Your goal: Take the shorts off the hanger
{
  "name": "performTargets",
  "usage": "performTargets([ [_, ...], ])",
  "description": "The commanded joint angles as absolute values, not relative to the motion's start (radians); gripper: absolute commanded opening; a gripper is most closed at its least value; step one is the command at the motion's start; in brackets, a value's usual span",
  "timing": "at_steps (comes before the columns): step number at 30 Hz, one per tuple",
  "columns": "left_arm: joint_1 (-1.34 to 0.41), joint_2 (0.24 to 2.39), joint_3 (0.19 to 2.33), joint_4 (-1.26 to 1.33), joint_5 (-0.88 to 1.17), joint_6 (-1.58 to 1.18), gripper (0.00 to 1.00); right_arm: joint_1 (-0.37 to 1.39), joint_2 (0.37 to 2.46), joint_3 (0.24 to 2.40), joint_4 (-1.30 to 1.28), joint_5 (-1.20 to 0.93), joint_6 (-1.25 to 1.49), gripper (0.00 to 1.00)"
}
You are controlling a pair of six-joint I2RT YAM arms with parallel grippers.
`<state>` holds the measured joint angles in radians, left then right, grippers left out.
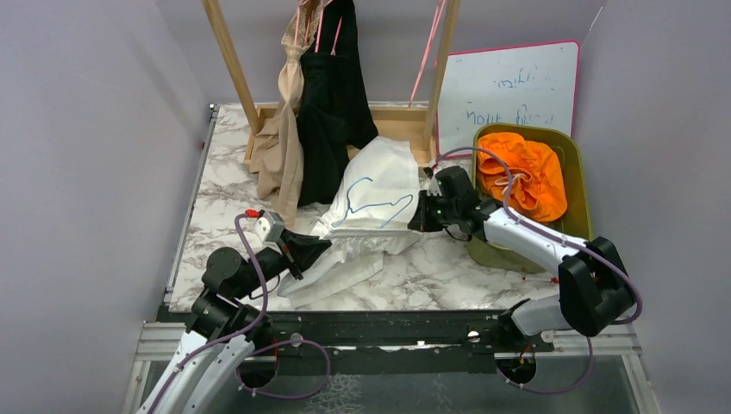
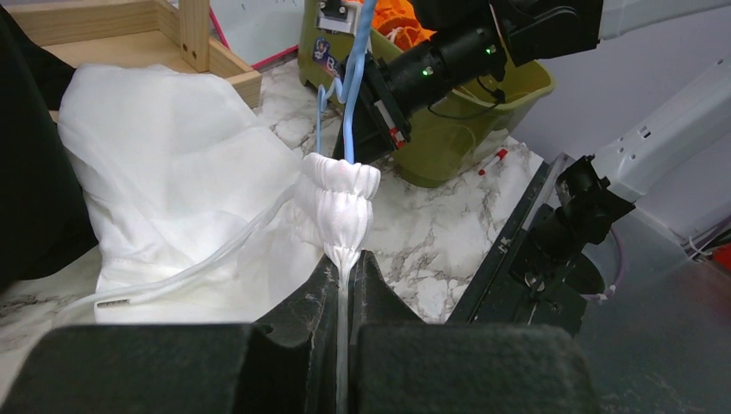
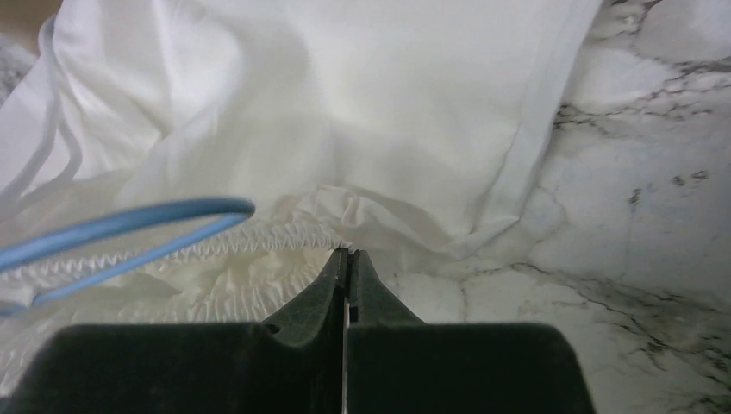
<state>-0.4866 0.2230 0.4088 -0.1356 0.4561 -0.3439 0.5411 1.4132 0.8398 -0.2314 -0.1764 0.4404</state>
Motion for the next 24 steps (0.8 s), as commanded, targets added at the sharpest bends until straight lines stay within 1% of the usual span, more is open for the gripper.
performTargets([
  [1,-0.486,0.221,0.417,-0.034,0.421,-0.348,0.0,0.525,1.341,0.805,-0.183,-0.326,0.433,0.05],
  [4,-0.487,0.245,0.419,-0.036,0.425,-0.348,0.0,0.525,1.258,0.797,-0.197,-0.317,0.432,0.16],
  [6,-0.486,0.264,0.42,-0.037,0.434,-0.348,0.0,0.525,1.197,0.789,-0.203,-0.318,0.431,0.28],
  [7,-0.487,0.274,0.422,-0.037,0.436,-0.348,0.0,0.525,1.165,0.782,-0.196,-0.327,0.435,0.35],
  [8,-0.486,0.283,0.422,-0.037,0.441,-0.35,0.0,0.525,1.131,0.772,-0.176,-0.343,0.45,0.45],
  [9,-0.486,0.292,0.421,-0.035,0.444,-0.351,0.0,0.525,1.102,0.754,-0.139,-0.377,0.468,0.58],
  [10,-0.486,0.302,0.423,-0.033,0.447,-0.352,0.0,0.524,1.07,0.735,-0.098,-0.422,0.499,0.64],
  [13,-0.486,0.334,0.425,-0.025,0.46,-0.353,0.0,0.532,1.006,0.655,0.115,-0.565,0.639,0.66],
  [15,-0.486,0.354,0.424,-0.011,0.47,-0.357,0.0,0.592,0.994,0.612,0.271,-0.576,0.738,0.66],
  [17,-0.486,0.373,0.417,0.009,0.477,-0.367,0.0,0.701,1.012,0.625,0.313,-0.481,0.755,0.66],
  [20,-0.486,0.397,0.414,0.02,0.491,-0.373,0.0,0.881,1.05,0.63,0.377,-0.219,0.788,0.67],
  [22,-0.486,0.407,0.414,0.021,0.505,-0.377,0.0,0.952,1.066,0.577,0.53,-0.087,0.833,0.67],
  [24,-0.488,0.408,0.414,0.022,0.512,-0.378,0.0,0.996,1.102,0.538,0.678,0.001,0.865,0.66],
])
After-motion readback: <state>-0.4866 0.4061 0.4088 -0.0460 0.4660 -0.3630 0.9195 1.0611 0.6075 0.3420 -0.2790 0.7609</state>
